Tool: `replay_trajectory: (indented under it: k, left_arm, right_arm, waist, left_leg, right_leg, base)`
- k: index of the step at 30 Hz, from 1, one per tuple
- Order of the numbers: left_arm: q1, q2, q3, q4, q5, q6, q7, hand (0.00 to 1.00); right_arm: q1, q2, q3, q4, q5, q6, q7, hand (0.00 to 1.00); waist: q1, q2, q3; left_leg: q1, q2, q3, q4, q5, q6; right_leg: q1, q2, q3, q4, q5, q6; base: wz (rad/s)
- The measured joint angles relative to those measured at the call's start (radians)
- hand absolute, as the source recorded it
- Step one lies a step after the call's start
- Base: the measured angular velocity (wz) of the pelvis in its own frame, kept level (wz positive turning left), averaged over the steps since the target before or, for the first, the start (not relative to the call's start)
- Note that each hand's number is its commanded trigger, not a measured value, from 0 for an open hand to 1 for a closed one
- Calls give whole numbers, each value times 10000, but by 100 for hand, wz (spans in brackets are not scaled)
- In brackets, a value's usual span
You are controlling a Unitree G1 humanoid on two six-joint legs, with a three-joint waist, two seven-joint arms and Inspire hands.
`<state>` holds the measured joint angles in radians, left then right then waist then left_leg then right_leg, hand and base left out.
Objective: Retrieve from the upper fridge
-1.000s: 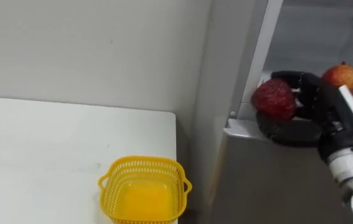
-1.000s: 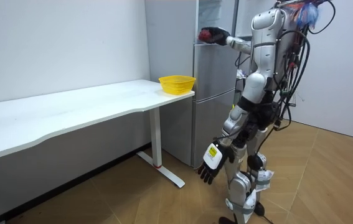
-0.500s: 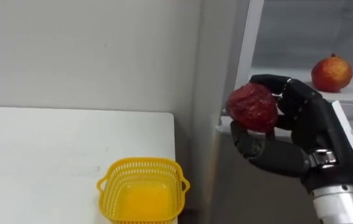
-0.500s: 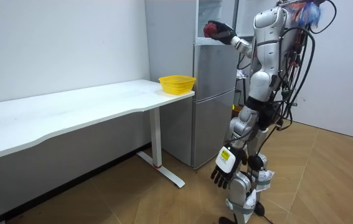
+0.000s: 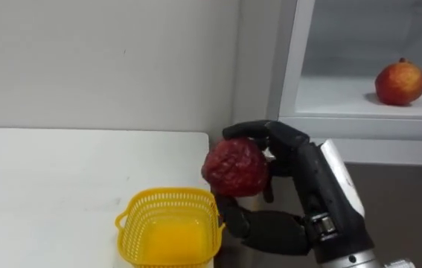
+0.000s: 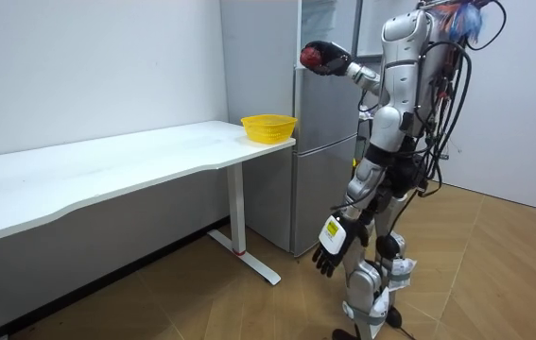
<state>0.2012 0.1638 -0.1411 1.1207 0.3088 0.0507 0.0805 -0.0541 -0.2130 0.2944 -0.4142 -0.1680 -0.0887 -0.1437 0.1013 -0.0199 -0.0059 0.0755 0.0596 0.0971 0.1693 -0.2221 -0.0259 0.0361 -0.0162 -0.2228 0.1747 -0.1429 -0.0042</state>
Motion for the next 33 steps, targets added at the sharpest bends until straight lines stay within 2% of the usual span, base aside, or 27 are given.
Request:
replay_trajectory:
  k: [4,5,6,10,14,15,19,21,25,28,30,33]
  left_arm:
    - [-135,199,25,-9,25,-143,-89,0]
    - [-147,212,64,-5,108,-143,-119,0]
    - [-146,236,101,-4,168,-143,-161,0]
    - [-136,415,202,23,169,-141,-284,0]
    - [-98,480,468,4,184,-137,-539,0]
    - [-81,494,624,5,257,-134,-643,0]
    - [-144,502,1012,18,574,-74,-930,0]
    - [-201,505,1191,2,565,-67,-928,0]
    - [-235,585,1197,-19,560,-3,-942,0]
    - [-343,701,1193,-227,565,154,-1091,0]
    - [-339,785,1172,-293,562,155,-1147,0]
    - [-363,938,1159,-399,566,156,-1133,0]
  right_arm:
    - [-296,-345,-12,57,-123,0,113,100]
    - [-538,-369,-25,174,-270,-2,143,100]
    - [-783,-379,-53,339,-434,-9,141,100]
    - [-1740,-672,-113,1512,-471,-87,141,100]
    - [-2382,-1048,-131,2477,-979,-57,158,100]
    - [-2544,-1151,-135,2577,-1365,-45,164,100]
    - [-3344,-1415,-214,3340,-1863,-117,150,100]
    - [-3886,-1620,-390,4197,-2028,-4,145,100]
    - [-4249,-1790,-397,5137,-2031,50,94,100]
    - [-4303,-1776,-304,5671,-2164,234,57,100]
    - [-4422,-1778,-100,6010,-2256,267,55,100]
    - [-4852,-1774,494,6894,-2309,278,54,100]
  waist:
    - [221,-230,-8]
    - [230,-323,34]
    - [220,-386,108]
    - [326,-705,156]
    - [471,-865,117]
    - [498,-910,141]
    - [534,-1031,137]
    - [710,-1146,168]
    - [944,-1348,167]
    - [1196,-1533,217]
    - [1292,-1616,187]
    - [1414,-1725,208]
  left_leg:
    - [-18,6,-39,-54,0,1]
    - [-4,7,-44,-44,0,0]
    - [14,4,-103,-27,0,0]
    - [30,0,-214,-13,0,0]
    - [26,-27,-451,-11,1,2]
    - [17,-27,-498,-8,1,2]
    - [-77,-43,-729,39,4,-2]
    - [-71,-43,-762,123,5,-3]
    - [-127,-46,-855,177,5,-3]
    - [-193,-45,-865,179,5,-4]
    - [-219,-45,-893,177,4,-4]
    - [-281,-55,-1021,259,5,-7]
  right_leg:
    - [6,-14,-181,3,-1,2]
    - [45,-18,-246,-15,-1,1]
    - [124,-21,-299,-54,-1,1]
    - [194,-17,-348,-53,-1,2]
    - [271,-55,-549,-48,-6,9]
    - [288,-55,-580,-49,-14,23]
    - [313,-80,-841,-53,-25,41]
    - [341,-76,-843,-55,-27,43]
    - [341,-83,-872,-44,-31,50]
    - [291,-85,-912,-46,-37,60]
    - [285,-88,-967,-46,-38,60]
    - [320,-96,-1086,-52,-37,60]
  base:
    - [2]
    - [8]
    - [9]
    - [9]
    - [15]
    - [17]
    - [17]
    - [6]
    - [7]
    - [0]
    - [4]
    - [12]
